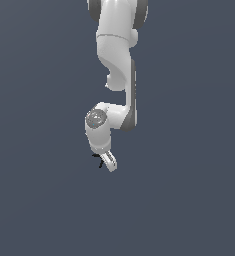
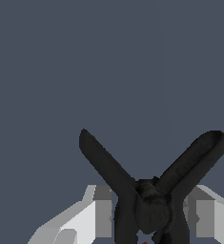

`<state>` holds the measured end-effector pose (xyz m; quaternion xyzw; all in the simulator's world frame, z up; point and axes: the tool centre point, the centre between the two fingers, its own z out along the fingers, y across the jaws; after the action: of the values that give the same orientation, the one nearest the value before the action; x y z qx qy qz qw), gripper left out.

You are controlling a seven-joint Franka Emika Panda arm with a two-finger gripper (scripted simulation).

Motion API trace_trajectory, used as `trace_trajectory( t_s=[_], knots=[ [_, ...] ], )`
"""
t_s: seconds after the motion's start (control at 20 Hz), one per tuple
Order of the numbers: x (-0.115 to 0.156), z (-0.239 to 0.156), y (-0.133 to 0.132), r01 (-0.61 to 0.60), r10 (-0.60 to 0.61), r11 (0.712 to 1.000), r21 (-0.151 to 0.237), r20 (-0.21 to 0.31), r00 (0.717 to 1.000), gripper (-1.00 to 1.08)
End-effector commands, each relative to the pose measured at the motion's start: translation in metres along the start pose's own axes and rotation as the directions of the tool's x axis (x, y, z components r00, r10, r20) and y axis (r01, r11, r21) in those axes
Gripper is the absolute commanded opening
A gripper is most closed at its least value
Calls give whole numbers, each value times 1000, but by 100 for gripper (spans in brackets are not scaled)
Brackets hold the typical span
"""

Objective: Pick up the object and move it to a goal position.

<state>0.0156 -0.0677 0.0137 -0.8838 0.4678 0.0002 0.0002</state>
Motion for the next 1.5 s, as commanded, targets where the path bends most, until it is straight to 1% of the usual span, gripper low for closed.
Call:
trace_trajectory(
  t_s=[0.0, 0.35, 0.7, 0.95, 1.45],
  knots=[
    [0, 0, 0, 0, 0, 1000, 0, 0, 1000, -100],
    [-5, -7, 1, 0, 0, 1000, 0, 0, 1000, -100],
    [-23, -35, 2, 0, 0, 1000, 0, 0, 1000, -100],
    [-44, -69, 5, -1, 1, 1000, 1, 1, 1000, -100],
    [-96, -155, 9, -1, 1, 1000, 1, 1, 1000, -100]
  ],
)
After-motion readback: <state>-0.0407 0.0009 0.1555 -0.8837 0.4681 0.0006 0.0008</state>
